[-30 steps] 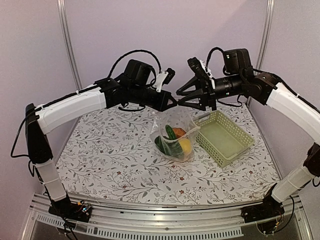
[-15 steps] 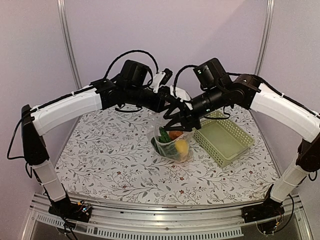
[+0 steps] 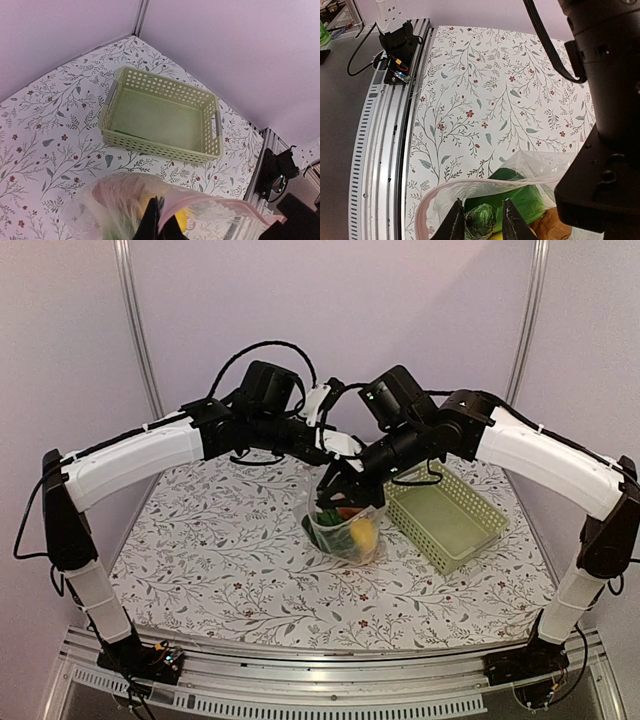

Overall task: Place the food in the zip-top bag and seal the zipper
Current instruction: Adjust the fake vegetable in the zipper food storage bag.

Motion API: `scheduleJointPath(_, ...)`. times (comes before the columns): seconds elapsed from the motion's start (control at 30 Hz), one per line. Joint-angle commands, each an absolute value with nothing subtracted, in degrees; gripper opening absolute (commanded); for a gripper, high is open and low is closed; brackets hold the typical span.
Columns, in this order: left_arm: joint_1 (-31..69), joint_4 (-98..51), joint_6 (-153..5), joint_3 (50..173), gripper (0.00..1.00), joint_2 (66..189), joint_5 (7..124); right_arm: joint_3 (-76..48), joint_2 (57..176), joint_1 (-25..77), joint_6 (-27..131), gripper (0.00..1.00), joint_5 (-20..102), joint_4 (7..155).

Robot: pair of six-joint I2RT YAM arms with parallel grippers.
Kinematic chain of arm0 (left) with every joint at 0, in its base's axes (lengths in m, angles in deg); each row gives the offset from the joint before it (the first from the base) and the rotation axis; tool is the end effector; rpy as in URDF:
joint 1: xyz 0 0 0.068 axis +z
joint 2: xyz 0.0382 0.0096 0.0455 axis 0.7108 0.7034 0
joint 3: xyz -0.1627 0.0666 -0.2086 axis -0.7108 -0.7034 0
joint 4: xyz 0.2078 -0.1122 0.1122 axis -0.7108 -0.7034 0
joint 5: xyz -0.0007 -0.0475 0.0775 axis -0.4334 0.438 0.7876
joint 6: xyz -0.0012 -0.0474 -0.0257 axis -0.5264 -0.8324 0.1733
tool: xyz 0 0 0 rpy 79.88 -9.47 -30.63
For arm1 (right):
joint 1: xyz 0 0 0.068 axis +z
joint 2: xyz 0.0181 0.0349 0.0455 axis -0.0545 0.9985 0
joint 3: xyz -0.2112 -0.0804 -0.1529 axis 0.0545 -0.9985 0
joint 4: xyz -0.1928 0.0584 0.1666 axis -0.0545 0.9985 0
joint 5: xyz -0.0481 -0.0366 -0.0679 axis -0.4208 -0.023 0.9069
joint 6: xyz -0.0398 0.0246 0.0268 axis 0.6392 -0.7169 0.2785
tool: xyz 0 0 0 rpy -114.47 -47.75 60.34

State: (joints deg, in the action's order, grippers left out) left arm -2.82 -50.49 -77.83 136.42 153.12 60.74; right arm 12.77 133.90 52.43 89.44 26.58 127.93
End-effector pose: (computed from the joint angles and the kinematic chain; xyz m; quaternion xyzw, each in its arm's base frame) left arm 0.2702 -0.3133 0.3624 0.2980 0.8053 -0.3465 0.3776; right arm 0.2018 0.3179 0.3761 -0.6720 0.6092 0.2546 0.3354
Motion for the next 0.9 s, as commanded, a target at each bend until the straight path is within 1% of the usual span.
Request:
scheduleJointPath(0.0, -2.18, -48.79, -78.37, 135.45, 0.00, 151.09, 60.27, 14.74, 135.11, 53.14, 89.29, 0.19, 27.65, 130.22)
scheduleJointPath(0.07, -2.20, -48.70, -78.31, 135.20, 0.00, 150.90, 60.37, 15.25, 135.39, 53.17, 89.84, 0.05, 28.26, 130.89)
scheduleJointPath(0.1, -2.16, -48.70, -78.27, 135.06, 0.00, 150.71, 60.50, 15.41, 135.33, 53.17, 90.10, 0.00, 28.76, 130.91)
scheduleJointPath(0.43, -2.13, -48.17, -78.36, 134.70, 0.00, 150.94, 60.72, 7.19, 123.99, 53.19, 94.78, 0.00, 29.44, 118.83)
scheduleJointPath(0.57, -1.88, -48.42, -78.37, 135.14, 0.00, 150.98, 60.91, 5.54, 122.18, 53.20, 95.76, 0.00, 27.49, 116.41)
scheduleJointPath(0.7, -1.74, -48.67, -78.54, 135.54, 0.00, 150.91, 60.86, 0.41, 119.65, 53.18, 98.10, 0.00, 25.68, 111.62)
scheduleJointPath(0.87, -1.64, -49.28, -78.57, 136.07, 0.00, 150.91, 60.66, -2.27, 120.48, 53.13, 99.79, 0.00, 25.51, 108.08)
